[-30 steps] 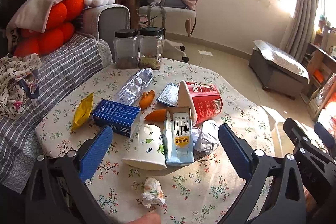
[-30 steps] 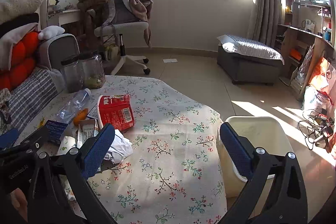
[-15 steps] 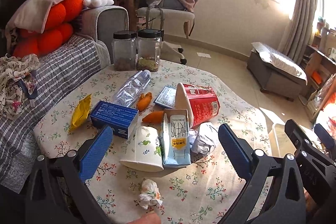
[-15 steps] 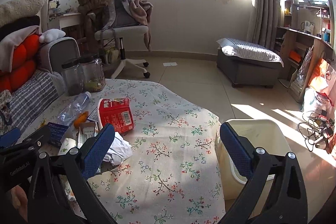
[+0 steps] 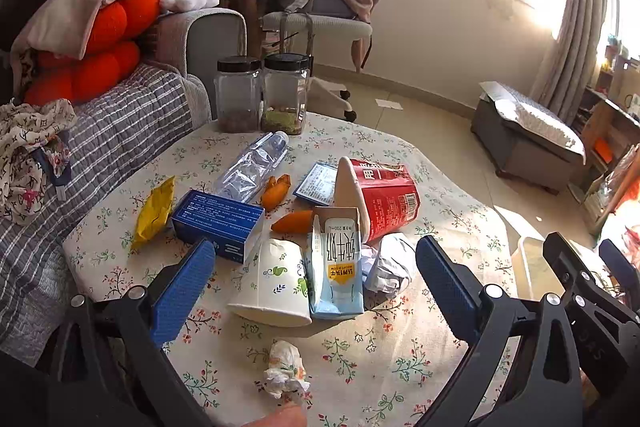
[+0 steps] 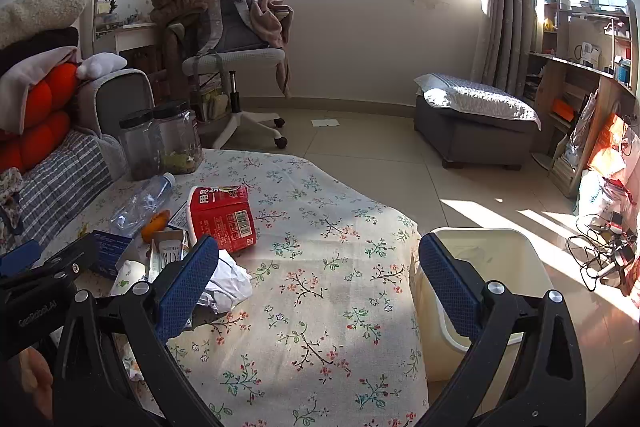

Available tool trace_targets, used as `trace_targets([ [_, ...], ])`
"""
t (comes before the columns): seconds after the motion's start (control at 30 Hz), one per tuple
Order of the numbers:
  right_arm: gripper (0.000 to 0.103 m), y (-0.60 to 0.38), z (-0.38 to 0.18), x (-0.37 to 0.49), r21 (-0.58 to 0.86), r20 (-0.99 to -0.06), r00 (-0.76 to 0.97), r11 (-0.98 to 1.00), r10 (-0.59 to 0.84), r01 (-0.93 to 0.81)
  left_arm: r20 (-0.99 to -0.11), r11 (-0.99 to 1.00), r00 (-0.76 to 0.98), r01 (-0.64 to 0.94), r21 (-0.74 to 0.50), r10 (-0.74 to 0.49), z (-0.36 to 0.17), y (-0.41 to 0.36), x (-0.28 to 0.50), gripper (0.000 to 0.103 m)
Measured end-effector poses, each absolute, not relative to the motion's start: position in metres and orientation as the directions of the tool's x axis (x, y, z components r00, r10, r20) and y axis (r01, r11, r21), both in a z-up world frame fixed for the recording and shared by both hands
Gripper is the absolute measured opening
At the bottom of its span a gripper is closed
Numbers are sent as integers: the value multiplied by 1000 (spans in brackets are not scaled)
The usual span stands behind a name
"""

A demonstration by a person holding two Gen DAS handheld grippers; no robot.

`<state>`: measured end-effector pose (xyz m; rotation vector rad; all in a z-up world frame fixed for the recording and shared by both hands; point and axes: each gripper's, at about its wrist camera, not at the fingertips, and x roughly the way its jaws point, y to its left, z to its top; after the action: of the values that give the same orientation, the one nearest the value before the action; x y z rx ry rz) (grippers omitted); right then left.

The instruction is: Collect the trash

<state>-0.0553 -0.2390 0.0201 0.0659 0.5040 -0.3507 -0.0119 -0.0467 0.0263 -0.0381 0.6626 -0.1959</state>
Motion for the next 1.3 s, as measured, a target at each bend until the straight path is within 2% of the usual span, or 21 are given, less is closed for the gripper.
trace_targets([
  [1.3,96,-237,14,-53,-19,-536,791,941,-294,337,-636,981,748,150,-119,-192,20,-41,-4,98],
])
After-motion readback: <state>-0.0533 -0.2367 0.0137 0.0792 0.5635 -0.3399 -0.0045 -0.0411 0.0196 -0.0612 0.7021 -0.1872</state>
